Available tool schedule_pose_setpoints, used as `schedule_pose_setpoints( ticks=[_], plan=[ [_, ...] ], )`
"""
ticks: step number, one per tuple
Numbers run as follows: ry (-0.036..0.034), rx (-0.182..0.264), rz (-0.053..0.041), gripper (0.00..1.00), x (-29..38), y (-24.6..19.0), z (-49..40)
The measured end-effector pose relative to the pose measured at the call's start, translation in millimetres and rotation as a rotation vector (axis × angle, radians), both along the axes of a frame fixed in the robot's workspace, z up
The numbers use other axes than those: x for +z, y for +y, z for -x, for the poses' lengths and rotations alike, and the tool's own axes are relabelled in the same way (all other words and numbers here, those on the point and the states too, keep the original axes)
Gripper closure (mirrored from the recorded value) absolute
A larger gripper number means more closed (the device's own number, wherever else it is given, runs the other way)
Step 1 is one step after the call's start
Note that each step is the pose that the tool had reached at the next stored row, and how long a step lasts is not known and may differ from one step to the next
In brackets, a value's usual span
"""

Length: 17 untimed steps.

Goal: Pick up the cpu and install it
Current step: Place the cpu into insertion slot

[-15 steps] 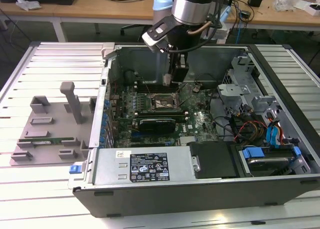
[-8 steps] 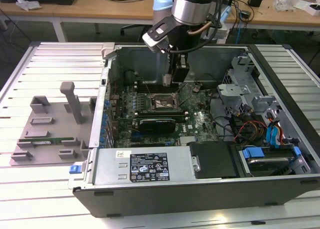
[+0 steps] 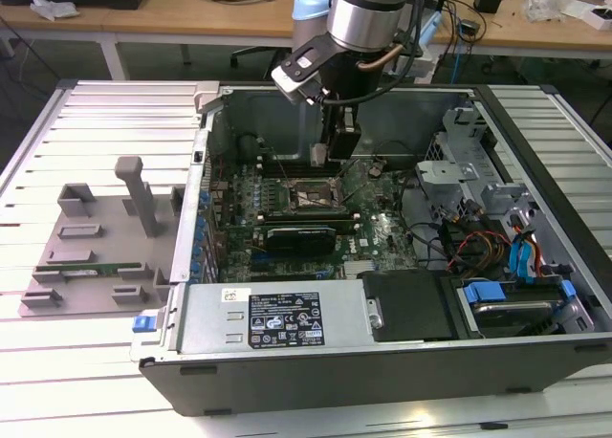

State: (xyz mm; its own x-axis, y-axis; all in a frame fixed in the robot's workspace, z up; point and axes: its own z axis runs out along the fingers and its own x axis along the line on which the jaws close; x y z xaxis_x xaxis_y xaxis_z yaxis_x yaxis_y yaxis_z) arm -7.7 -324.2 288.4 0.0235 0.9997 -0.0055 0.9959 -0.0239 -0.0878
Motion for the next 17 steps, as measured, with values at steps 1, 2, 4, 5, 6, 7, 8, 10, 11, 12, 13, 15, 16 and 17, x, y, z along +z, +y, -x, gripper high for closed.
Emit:
schedule_pose_setpoints(
  ticks=[1, 2, 4, 5, 6, 7, 8, 10, 11, 12, 13, 15, 16, 17],
  plan=[
    [0.0, 0.0, 0.0, 0.45, -0.3, 0.0, 0.0],
    [0.0, 0.0, 0.0, 0.45, -0.8, 0.0, 0.2],
    [-0.0001, 0.0, -0.0002, 0.45, -1.6, 0.0, 0.4],
    [-0.0002, 0.0, -0.0003, 0.45, -2.1, 0.0, 0.5],
    [-0.0001, 0.0, -0.0002, 0.45, -2.5, 0.0, 0.7],
    [-0.0001, 0.0, 0.0, 0.45, -3.2, 0.0, 1.0],
    [0.0, 0.0, 0.0, 0.45, -3.7, 0.0, 1.3],
    [-0.0001, 0.0, 0.0, 0.45, -4.5, 0.0, 2.0],
    [0.0, 0.0, 0.0001, 0.45, -4.9, 0.0, 2.5],
    [0.0, 0.0, 0.0001, 0.45, -5.5, 0.2, 3.3],
    [0.0, 0.0, 0.0, 0.45, -6.0, 0.3, 4.1],
    [0.0, 0.0, 0.0002, 0.45, -6.9, 0.4, 5.3],
    [0.0, 0.0, 0.0, 0.45, -7.6, 0.4, 5.8],
    [-0.0001, 0.0, 0.0, 0.45, -8.0, 0.4, 6.4]
  ],
)
